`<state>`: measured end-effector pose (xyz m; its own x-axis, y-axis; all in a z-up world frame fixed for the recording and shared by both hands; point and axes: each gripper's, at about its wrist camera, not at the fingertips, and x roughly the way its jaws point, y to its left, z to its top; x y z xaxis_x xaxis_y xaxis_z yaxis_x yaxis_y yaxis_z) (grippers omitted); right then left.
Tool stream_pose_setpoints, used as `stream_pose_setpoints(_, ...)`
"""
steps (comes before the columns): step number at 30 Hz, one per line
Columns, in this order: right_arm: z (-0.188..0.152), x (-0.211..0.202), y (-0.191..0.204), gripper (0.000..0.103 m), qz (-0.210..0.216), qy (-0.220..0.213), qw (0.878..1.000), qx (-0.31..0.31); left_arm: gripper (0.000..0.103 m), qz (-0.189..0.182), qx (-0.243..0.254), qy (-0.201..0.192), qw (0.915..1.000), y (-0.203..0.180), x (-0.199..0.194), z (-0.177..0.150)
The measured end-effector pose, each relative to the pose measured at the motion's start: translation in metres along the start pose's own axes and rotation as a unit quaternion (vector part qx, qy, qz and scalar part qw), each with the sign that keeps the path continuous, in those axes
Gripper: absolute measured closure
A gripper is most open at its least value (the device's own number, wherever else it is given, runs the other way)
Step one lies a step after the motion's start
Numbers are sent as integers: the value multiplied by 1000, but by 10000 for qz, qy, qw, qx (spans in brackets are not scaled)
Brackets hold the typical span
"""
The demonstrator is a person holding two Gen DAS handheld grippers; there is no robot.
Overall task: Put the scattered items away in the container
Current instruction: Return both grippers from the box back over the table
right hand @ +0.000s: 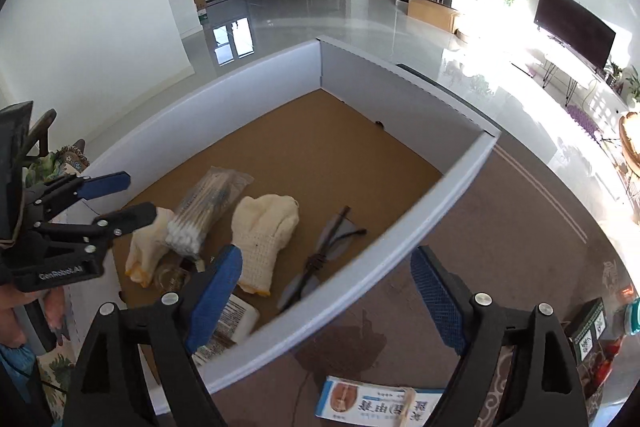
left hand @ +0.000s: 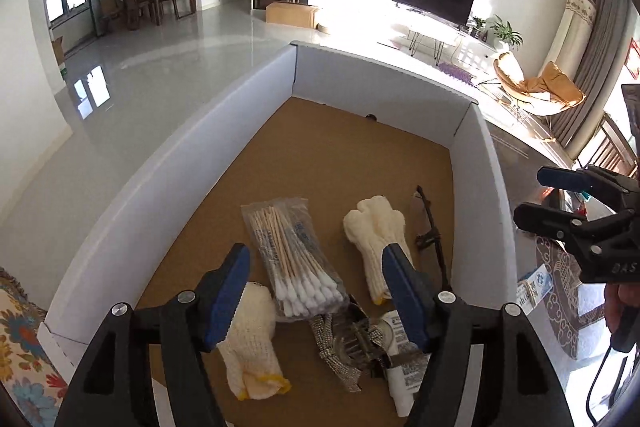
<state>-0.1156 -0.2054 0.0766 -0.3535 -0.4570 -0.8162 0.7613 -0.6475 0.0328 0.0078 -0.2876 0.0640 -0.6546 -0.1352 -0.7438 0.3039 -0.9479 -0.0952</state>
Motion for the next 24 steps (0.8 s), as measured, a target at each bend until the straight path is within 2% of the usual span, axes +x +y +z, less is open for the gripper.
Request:
stream_pose_setpoints(3, -54, -24, -43, 9, -545, -46, 9985, 75, 35, -392, 374, -321, 9980, -38, -37, -12)
stream_pose_setpoints(5, -106, -40, -75, 6, -1029, -131, 9942, 272, 29, -638, 729, -478, 9941, -69, -61, -25)
stream_pose_setpoints(7, -167, -52, -109, 6, -1327, -144, 9883, 738, 6, -847, 1108, -638, 9882, -103, -81, -38)
stream_pose_setpoints(8, -198, -59, -126, 6, -1422, -134, 9847, 1000, 0, -944, 1284, -699, 9847, -120, -88, -47)
stream_pose_setpoints(10, -255, -71, -155, 6, -1598, -84, 9765, 1444, 0, -1160, 1638, -627, 9776, -156, -89, -67)
stream_pose_setpoints(13, -316, -94, -183, 6, -1924, -115, 9640, 1831, 0, -1331, 2138, -224, 9675, -209, -65, -100)
stream_pose_setpoints(16, -354, -121, -196, 6, -2145, -309, 9540, 2072, 0, -1237, 2413, 125, 9625, -249, -29, -133)
stream_pose_setpoints(18, -370, -127, -200, 6, -2195, -298, 9499, 2205, 0, -1057, 2517, 298, 9615, -262, -7, -150)
stream_pose_setpoints(20, -377, -126, -201, 6, -2093, -147, 9495, 2332, 0, -970, 2531, 404, 9617, -265, 4, -165)
stream_pose_setpoints(24, -381, -126, -199, 5, -2008, -164, 9517, 2319, 0, -840, 2453, 596, 9639, -258, 22, -171)
